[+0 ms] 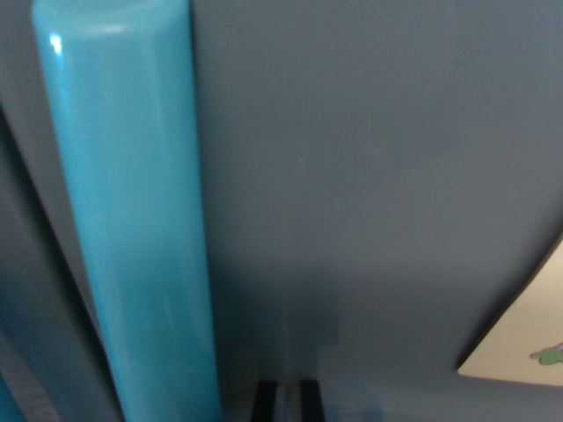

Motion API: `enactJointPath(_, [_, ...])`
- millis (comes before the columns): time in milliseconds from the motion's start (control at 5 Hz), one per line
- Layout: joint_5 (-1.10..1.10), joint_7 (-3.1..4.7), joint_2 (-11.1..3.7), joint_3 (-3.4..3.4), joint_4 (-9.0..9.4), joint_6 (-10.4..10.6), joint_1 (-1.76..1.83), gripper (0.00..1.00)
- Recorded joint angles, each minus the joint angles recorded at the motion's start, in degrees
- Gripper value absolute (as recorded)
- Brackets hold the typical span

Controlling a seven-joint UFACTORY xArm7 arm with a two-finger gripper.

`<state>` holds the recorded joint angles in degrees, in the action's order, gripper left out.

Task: Close fridge door

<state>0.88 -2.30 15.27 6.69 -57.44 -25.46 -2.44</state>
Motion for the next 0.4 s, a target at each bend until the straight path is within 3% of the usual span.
enactJointPath(400, [0.0,0.0,-0.36,0.03,-0.35,0.0,0.0,1.0])
